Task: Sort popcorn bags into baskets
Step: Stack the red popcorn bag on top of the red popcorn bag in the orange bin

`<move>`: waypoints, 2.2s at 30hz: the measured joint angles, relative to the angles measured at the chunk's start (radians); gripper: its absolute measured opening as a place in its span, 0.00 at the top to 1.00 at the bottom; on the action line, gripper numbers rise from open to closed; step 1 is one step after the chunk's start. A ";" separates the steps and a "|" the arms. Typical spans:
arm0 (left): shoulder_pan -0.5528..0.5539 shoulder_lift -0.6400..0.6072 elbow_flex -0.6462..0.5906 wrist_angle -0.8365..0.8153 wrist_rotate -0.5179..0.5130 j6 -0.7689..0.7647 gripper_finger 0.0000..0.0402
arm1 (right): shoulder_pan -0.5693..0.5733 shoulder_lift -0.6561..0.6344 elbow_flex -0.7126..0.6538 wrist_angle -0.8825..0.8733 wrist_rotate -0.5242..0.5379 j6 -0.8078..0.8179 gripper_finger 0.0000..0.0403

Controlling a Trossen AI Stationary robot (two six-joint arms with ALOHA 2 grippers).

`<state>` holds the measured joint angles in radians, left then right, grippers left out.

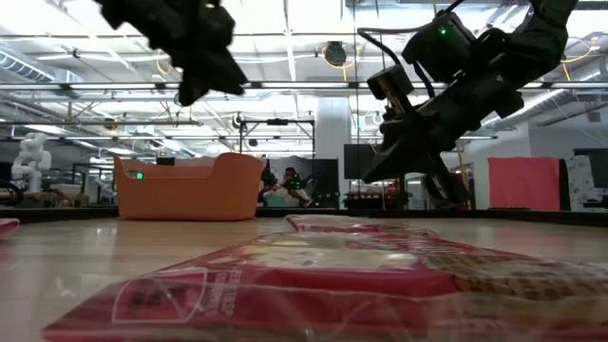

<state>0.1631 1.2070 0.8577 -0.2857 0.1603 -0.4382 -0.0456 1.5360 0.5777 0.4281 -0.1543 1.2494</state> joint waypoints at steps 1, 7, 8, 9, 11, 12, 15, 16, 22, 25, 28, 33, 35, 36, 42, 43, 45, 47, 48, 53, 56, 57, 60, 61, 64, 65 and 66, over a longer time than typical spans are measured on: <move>0.000 0.035 0.025 -0.010 0.001 0.017 0.74 | 0.000 0.000 0.000 0.008 0.001 -0.010 1.00; 0.024 0.212 0.128 -0.033 0.083 0.128 0.60 | 0.000 0.000 0.000 0.052 -0.002 -0.089 1.00; 0.029 0.237 0.138 -0.026 0.110 0.161 0.58 | 0.000 0.000 0.000 0.057 -0.002 -0.100 1.00; 0.033 0.262 0.144 -0.018 0.135 0.193 0.56 | 0.000 0.000 0.000 0.062 -0.002 -0.109 1.00; 0.041 0.301 0.146 -0.013 0.176 0.240 0.51 | 0.000 0.000 0.001 0.056 -0.002 -0.105 1.00; 0.046 0.318 0.147 -0.008 0.188 0.247 0.49 | 0.000 0.000 0.001 0.043 -0.002 -0.087 1.00; 0.060 0.351 0.147 -0.023 0.210 0.250 0.44 | 0.012 0.000 0.007 -0.020 -0.002 0.002 1.00; 0.062 0.357 0.147 -0.027 0.217 0.253 0.43 | 0.020 0.000 0.018 -0.066 -0.002 0.028 1.00; 0.049 0.387 0.149 -0.006 0.244 0.287 0.46 | 0.062 -0.001 0.210 -0.453 0.071 0.071 0.97; 0.048 0.408 0.149 0.013 0.244 0.283 0.51 | 0.057 -0.001 0.289 -0.632 0.126 0.072 0.91; 0.048 0.413 0.147 -0.017 0.242 0.279 0.55 | 0.029 -0.002 0.292 -0.682 0.127 0.101 0.83; 0.048 0.427 0.148 -0.030 0.241 0.275 0.62 | -0.018 -0.001 0.250 -0.603 0.101 0.106 0.65; 0.048 0.436 0.149 -0.027 0.242 0.278 0.64 | -0.038 0.005 0.214 -0.539 0.072 0.129 0.59; 0.048 0.440 0.149 -0.035 0.242 0.278 0.64 | -0.045 0.016 0.199 -0.497 0.052 0.141 0.56; 0.047 0.441 0.148 -0.090 0.276 0.303 0.69 | -0.042 0.136 0.172 -0.310 -0.045 0.177 0.51; 0.046 0.441 0.148 -0.099 0.286 0.314 0.69 | -0.036 0.152 0.175 -0.287 -0.053 0.188 0.51; 0.043 0.441 0.148 -0.115 0.301 0.338 0.70 | -0.020 0.187 0.189 -0.261 -0.051 0.203 0.51; 0.034 0.447 0.147 -0.136 0.303 0.361 0.71 | -0.006 0.215 0.202 -0.254 -0.030 0.204 0.51; 0.029 0.454 0.145 -0.132 0.304 0.376 0.72 | -0.002 0.227 0.206 -0.246 -0.027 0.204 0.51; 0.007 0.492 0.117 -0.100 0.302 0.385 0.75 | 0.010 0.292 0.207 -0.149 -0.025 0.203 0.59; 0.002 0.514 0.111 -0.097 0.284 0.363 0.75 | 0.016 0.313 0.207 -0.117 -0.003 0.203 0.69; 0.000 0.522 0.112 -0.091 0.279 0.356 0.75 | 0.018 0.314 0.207 -0.106 0.004 0.201 0.74; -0.002 0.536 0.110 -0.083 0.276 0.334 0.75 | 0.019 0.315 0.207 -0.088 0.034 0.198 0.88; -0.002 0.539 0.112 -0.068 0.276 0.330 0.75 | 0.019 0.315 0.206 -0.072 0.044 0.193 0.93; 0.003 0.531 0.110 -0.070 0.277 0.307 0.75 | 0.016 0.316 0.205 -0.024 0.047 0.170 0.98; 0.008 0.525 0.111 -0.061 0.276 0.295 0.75 | 0.013 0.316 0.206 -0.010 0.048 0.169 0.98; 0.014 0.512 0.111 -0.068 0.276 0.285 0.75 | 0.012 0.316 0.205 0.007 0.049 0.166 0.98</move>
<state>0.1767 1.7194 0.9688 -0.3540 0.4359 -0.1532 -0.0337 1.8524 0.7826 0.4348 -0.1050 1.4151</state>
